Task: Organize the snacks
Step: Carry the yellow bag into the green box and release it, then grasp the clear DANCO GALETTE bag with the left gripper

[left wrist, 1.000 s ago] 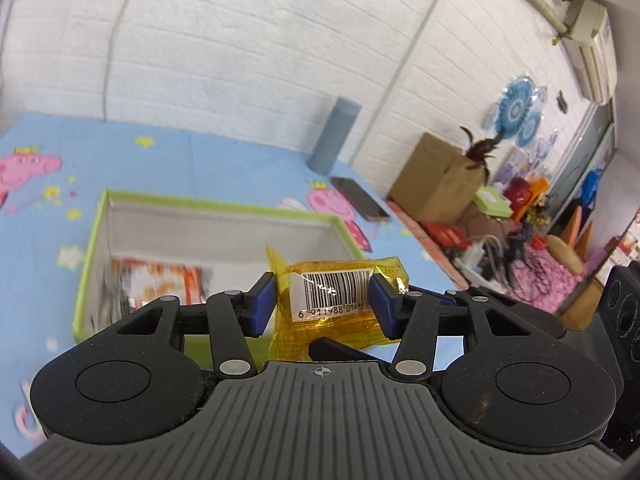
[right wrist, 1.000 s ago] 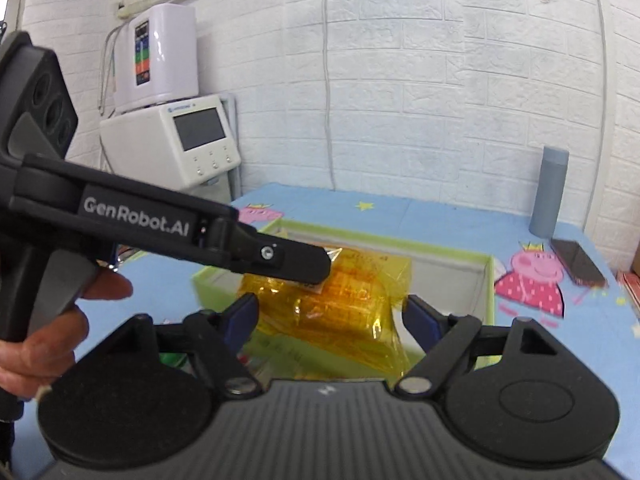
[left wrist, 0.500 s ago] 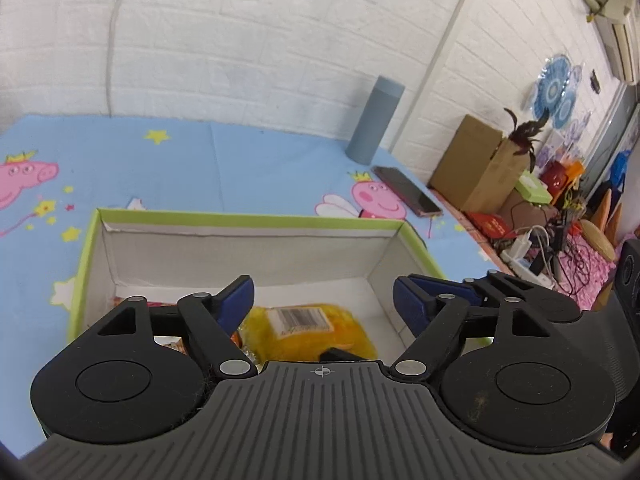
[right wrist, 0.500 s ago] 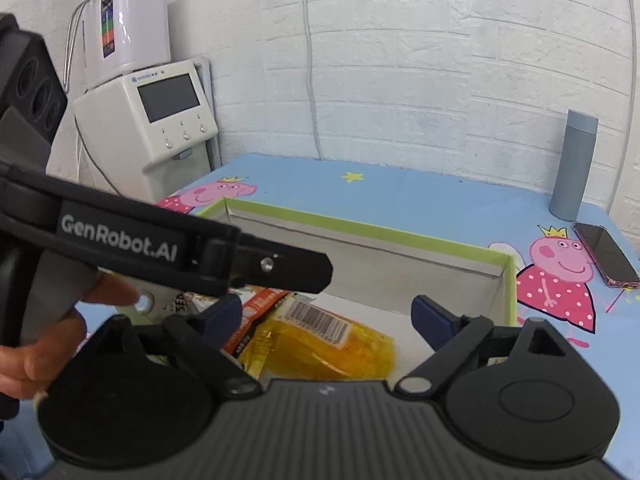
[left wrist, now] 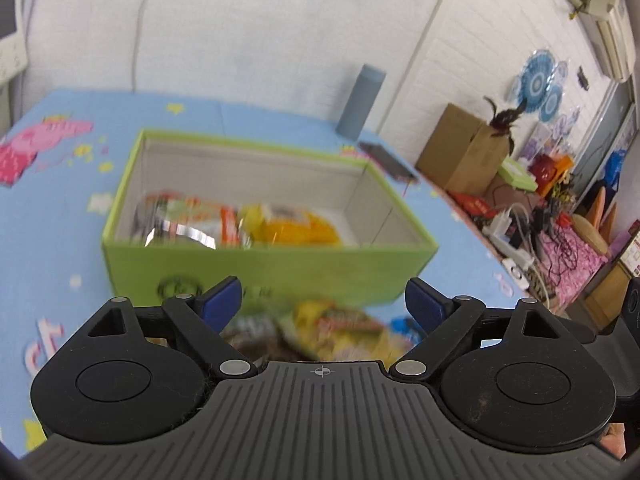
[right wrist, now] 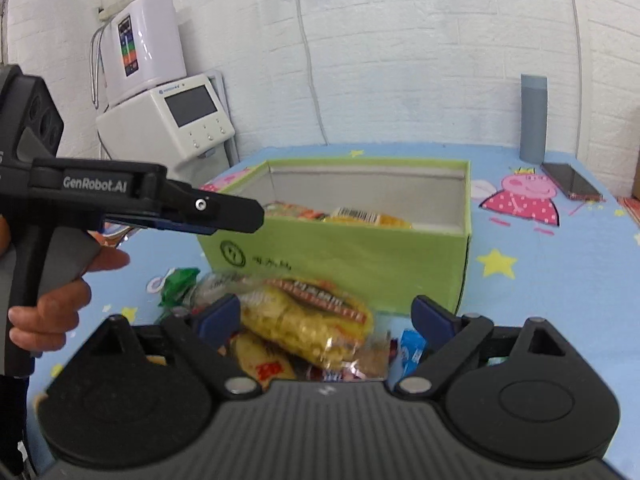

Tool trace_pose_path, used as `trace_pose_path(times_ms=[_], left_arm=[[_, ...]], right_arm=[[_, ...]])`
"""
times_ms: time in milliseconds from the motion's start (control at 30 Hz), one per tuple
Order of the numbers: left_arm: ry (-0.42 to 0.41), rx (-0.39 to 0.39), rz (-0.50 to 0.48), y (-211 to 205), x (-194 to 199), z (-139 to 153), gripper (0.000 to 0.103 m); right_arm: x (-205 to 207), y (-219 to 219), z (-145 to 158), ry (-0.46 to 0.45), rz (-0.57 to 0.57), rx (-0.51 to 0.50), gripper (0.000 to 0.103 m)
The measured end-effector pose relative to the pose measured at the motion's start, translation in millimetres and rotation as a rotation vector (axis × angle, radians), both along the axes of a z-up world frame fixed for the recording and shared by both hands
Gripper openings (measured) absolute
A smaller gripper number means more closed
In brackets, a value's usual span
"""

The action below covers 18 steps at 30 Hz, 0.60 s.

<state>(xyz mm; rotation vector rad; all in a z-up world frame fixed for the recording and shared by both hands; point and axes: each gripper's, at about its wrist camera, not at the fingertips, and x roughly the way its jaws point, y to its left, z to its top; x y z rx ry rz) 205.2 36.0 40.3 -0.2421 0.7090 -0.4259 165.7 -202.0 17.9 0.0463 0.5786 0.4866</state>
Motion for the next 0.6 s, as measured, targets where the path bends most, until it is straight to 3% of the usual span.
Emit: trace_pose_path(times_ms=[267,300,333,400,600], left_arm=[[0.143,-0.052,-0.024,-2,31,-33,0.074],[0.141,-0.042,-0.03,-3,36,-35,0.071],[0.151,-0.033,-0.032,-5,39,-39,0.058],[0.14,-0.024,-0.046,-5,38,-42,0.044],[0.103,-0.051,-0.032,5,15,-31,0.032]], right_arm=[[32,12,-32,0.121,0.023,0.021,0.093],[39,15,-35,0.135,0.035,0.018,0.093],[43,18,-38,0.145,0.041,0.01,0.093],[46,23,-40,0.142,0.063,-0.014,0.093],[25,31,-26,0.082,0.091,-0.036,0.085]])
